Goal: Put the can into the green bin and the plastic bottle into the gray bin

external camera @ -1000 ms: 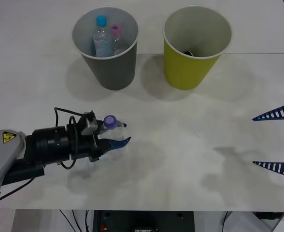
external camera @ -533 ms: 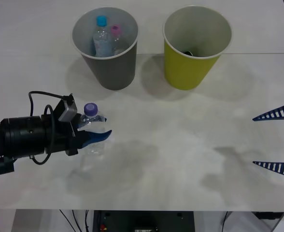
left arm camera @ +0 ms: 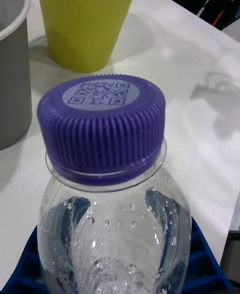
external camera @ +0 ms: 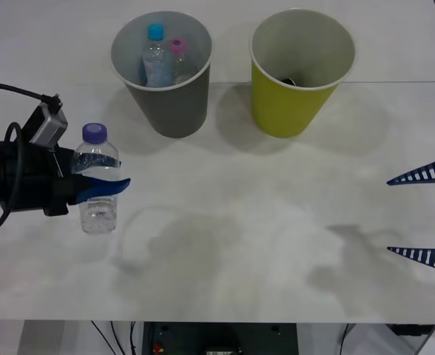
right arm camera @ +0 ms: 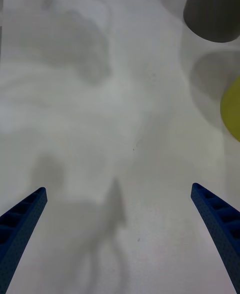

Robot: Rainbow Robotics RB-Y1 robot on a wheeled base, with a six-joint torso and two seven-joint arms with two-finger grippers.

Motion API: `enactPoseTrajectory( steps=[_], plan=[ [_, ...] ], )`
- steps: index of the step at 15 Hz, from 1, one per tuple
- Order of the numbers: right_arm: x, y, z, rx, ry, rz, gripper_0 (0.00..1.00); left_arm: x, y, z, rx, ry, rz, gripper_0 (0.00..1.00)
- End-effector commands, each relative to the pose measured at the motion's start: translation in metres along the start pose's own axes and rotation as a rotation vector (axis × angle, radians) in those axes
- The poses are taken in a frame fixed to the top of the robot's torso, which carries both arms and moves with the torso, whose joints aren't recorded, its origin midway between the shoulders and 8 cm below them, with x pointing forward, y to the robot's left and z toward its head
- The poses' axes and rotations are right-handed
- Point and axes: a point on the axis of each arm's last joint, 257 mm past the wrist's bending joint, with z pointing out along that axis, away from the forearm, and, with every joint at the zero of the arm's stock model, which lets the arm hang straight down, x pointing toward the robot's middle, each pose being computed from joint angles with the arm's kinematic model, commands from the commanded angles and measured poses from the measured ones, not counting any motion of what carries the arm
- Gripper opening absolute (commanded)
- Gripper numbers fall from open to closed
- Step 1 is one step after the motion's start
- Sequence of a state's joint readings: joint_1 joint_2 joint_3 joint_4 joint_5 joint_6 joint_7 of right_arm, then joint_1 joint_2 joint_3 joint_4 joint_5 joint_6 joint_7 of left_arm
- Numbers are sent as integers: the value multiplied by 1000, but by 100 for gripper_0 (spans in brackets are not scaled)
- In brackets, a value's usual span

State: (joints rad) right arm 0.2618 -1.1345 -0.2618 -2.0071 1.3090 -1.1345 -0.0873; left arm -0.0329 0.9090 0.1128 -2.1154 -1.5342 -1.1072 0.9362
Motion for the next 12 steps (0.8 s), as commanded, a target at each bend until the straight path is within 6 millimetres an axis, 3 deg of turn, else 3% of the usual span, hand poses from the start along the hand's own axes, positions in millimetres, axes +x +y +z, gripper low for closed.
enactPoseTrajectory(
  steps=[1,7,12],
  plan=[
    [0,0,0,0,0,0,100,-15,7,-15,-13,53,-33,0],
    [0,0,0,0,0,0,100,-48,31,-44,-80,172,-27,0],
    [0,0,0,0,0,0,100,-86,67,-62,-60,175,-86,0]
  ],
)
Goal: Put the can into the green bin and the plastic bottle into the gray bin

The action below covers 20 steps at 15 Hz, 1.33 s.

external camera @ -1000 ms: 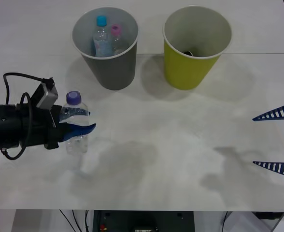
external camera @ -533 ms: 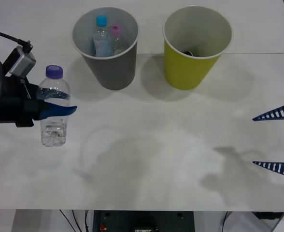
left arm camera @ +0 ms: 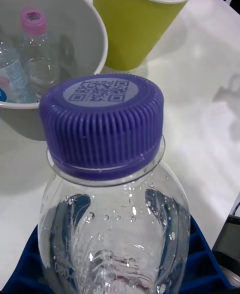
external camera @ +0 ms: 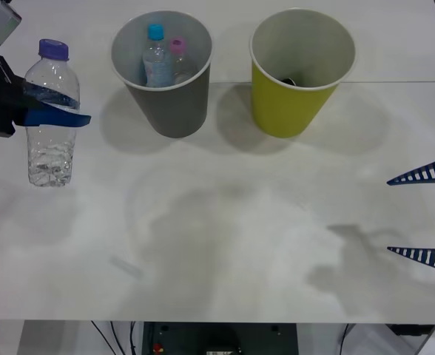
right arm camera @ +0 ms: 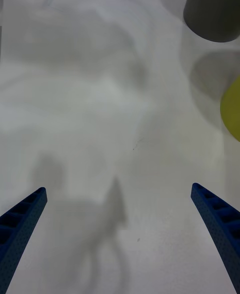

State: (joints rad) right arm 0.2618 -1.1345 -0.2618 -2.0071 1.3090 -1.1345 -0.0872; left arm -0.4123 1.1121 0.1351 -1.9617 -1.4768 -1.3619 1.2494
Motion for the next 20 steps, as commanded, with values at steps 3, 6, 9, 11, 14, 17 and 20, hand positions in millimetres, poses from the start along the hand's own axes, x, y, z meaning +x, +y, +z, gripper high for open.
enactPoseTrajectory(
  steps=[3,6,9,11,14,17,20],
  plan=[
    [0,0,0,0,0,0,100,-42,28,-8,10,37,-14,0],
    [0,0,0,0,0,0,100,-69,41,-8,6,36,-25,0],
    [0,0,0,0,0,0,100,-104,50,-6,3,19,-31,0],
    [0,0,0,0,0,0,100,-128,57,4,6,7,-49,0],
    [0,0,0,0,0,0,100,-153,67,29,-18,11,-35,0],
    [0,0,0,0,0,0,100,-175,79,60,-62,1,-49,0],
    [0,0,0,0,0,0,100,-195,89,84,-103,-7,-73,0]
  ],
)
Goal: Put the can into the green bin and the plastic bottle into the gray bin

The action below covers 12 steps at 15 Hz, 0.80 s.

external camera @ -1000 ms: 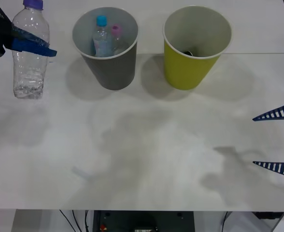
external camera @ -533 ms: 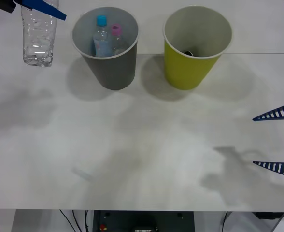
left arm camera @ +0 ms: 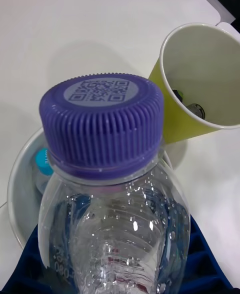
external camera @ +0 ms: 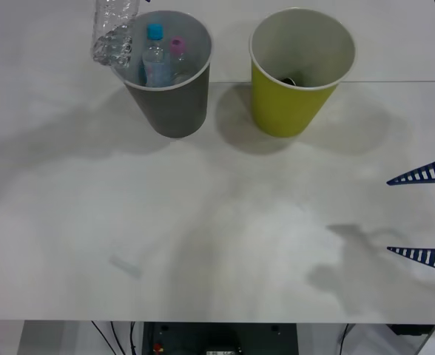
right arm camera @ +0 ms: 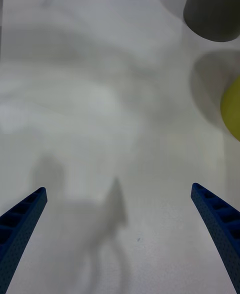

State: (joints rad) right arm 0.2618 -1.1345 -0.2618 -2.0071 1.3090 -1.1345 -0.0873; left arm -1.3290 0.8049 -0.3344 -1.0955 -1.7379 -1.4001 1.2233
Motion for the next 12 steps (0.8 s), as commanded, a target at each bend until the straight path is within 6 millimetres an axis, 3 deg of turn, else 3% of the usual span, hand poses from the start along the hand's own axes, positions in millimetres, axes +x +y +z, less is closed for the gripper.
enactPoseTrajectory(
  steps=[1,4,6,7,8,9,12],
  plan=[
    [0,0,0,0,0,0,100,-15,6,23,-36,-5,-25,0],
    [0,0,0,0,0,0,100,-17,8,38,-49,-2,-33,1],
    [0,0,0,0,0,0,100,-15,8,41,-51,5,-32,6],
    [0,0,0,0,0,0,100,-15,8,41,-53,5,-34,21],
    [0,0,0,0,0,0,100,-16,8,41,-54,5,-29,76],
    [0,0,0,0,0,0,100,-15,9,41,-54,7,-25,100],
    [0,0,0,0,0,0,100,-14,7,43,-48,9,-20,100]
  ],
)
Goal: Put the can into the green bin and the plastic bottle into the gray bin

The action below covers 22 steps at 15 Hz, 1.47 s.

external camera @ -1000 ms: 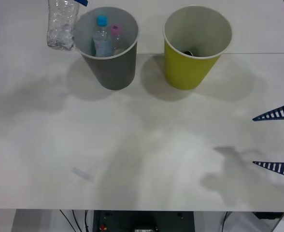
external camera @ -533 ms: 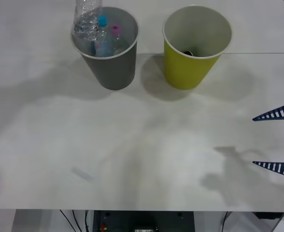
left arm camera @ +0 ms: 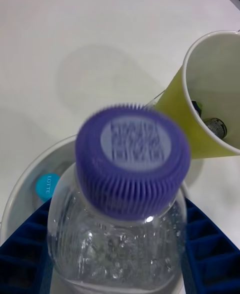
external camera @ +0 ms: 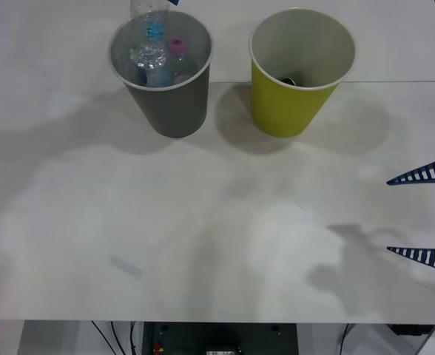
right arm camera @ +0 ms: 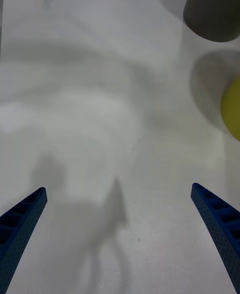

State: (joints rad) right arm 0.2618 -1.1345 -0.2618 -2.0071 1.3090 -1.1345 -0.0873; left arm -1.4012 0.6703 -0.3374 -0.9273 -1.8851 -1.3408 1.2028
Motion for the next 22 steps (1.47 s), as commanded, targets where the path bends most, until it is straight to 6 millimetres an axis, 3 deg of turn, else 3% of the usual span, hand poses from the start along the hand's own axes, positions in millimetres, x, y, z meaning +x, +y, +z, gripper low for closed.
enactPoseTrajectory(
  steps=[1,9,18,22],
  plan=[
    [0,0,0,0,0,0,100,-1,-3,-3,20,-8,-7,100],
    [0,0,0,0,0,0,100,54,15,-62,134,20,73,100],
    [0,0,0,0,0,0,100,158,34,-121,209,-47,232,100],
    [0,0,0,0,0,0,100,207,27,-136,179,-79,317,100]
  ],
)
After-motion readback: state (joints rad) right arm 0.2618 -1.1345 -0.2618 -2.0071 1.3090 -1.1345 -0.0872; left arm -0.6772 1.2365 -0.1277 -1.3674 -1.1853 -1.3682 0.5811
